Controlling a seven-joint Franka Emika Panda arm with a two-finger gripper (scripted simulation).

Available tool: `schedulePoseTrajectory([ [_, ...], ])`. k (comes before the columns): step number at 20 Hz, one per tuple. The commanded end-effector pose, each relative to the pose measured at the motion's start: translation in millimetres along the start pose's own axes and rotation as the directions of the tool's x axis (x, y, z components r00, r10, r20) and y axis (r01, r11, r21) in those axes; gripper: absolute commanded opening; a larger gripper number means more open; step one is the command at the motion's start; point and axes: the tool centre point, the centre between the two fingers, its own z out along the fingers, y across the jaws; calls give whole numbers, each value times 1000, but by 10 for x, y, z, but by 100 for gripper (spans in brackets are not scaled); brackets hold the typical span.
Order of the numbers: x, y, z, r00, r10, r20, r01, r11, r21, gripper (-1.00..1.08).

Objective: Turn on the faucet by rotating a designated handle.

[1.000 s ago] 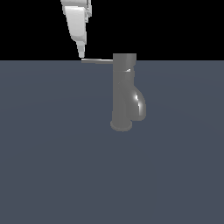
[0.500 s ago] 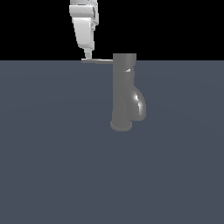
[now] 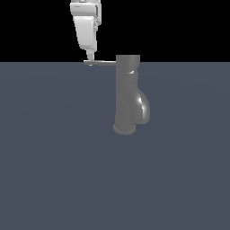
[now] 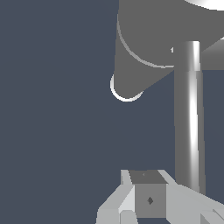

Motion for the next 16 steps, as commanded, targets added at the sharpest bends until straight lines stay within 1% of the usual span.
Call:
schedulePoseTrajectory([
  [1,5,69,0,1000,0,0,0,1000,0,-100],
  [16,34,493,0,1000,0,0,0,1000,0,-100],
])
